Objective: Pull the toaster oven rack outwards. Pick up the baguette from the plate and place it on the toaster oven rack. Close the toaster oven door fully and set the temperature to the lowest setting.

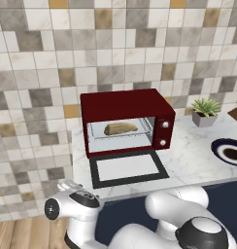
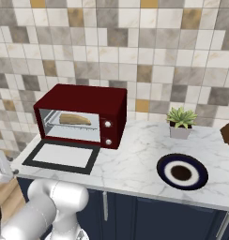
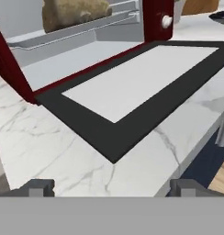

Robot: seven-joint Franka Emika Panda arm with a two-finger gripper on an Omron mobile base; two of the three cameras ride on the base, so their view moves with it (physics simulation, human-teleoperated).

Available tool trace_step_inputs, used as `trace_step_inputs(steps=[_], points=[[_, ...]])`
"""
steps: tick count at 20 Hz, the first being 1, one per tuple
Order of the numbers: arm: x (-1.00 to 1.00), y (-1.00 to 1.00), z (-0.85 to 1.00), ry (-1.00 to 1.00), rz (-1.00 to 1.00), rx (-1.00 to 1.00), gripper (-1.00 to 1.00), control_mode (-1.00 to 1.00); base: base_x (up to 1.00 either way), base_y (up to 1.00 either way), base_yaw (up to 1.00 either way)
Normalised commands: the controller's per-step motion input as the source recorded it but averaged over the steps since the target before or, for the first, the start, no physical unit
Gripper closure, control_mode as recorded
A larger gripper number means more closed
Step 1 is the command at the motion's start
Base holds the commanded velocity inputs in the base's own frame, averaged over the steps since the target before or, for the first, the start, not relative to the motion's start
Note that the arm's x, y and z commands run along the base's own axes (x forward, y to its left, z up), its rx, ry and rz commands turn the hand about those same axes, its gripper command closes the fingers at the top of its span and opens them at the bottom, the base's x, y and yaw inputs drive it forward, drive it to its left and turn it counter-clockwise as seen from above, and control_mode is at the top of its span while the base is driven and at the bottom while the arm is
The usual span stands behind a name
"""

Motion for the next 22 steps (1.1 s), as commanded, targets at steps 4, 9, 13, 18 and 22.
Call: trace_step_inputs(steps=[4,9,13,18,22], points=[[-0.44,0.00,0.00,-0.01,-0.05,0.00,-1.00,-1.00,0.00,0.00,0.00],[0.02,0.00,-0.10,0.00,-0.02,0.00,-1.00,-1.00,0.00,0.00,0.00],[0.04,0.00,-0.16,0.00,0.00,0.00,-1.00,-1.00,0.00,0.00,0.00],[0.23,0.00,-0.14,0.00,0.00,-0.01,1.00,-1.00,0.00,0.00,0.00],[0.03,0.00,0.00,0.00,0.00,0.00,1.00,-1.00,0.00,0.00,0.00]])
